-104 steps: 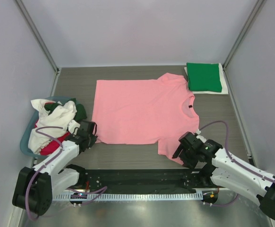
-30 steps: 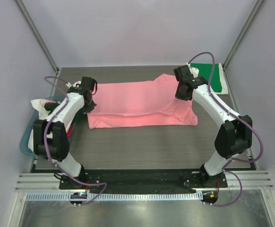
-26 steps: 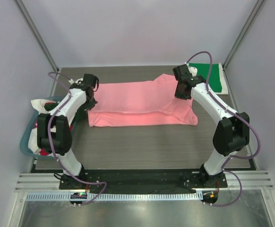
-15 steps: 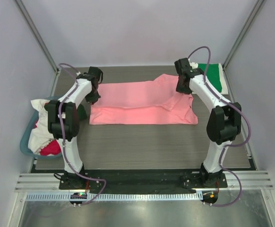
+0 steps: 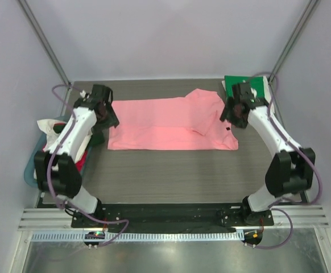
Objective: Fold and stack the t-shirts
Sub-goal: Fold the tshirt
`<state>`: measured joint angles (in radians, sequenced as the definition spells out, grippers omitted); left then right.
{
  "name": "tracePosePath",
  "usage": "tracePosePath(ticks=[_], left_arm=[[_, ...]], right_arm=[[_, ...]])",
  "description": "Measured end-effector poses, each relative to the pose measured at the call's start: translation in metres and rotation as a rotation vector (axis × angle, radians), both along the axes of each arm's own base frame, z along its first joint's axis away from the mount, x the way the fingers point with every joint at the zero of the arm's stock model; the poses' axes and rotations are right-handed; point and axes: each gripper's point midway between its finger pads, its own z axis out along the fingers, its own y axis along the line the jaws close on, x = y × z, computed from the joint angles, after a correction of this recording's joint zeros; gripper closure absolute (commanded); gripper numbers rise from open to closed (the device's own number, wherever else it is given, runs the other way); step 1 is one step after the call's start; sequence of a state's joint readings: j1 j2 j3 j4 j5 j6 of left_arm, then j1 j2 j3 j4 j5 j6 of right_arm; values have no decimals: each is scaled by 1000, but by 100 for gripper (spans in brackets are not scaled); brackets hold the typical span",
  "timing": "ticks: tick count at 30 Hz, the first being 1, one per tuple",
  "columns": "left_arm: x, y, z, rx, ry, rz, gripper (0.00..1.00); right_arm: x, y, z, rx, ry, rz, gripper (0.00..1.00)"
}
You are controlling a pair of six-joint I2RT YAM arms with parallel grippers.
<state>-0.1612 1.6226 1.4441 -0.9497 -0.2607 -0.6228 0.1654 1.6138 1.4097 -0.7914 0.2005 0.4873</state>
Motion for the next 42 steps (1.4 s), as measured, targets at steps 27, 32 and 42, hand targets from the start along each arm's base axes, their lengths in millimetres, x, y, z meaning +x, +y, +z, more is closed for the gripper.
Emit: tracePosePath(ticks=[27, 32, 42], left_arm=[[-57, 2, -111, -186, -8, 190, 31], [-53, 9, -121, -154, -3, 227, 35], [-37, 16, -131, -120, -23, 267, 45]], right_arm=[[-67, -39, -136, 260, 215, -129, 53], [-64, -43, -137, 236, 209, -137, 68], [-60, -47, -140, 220, 199, -145, 85]])
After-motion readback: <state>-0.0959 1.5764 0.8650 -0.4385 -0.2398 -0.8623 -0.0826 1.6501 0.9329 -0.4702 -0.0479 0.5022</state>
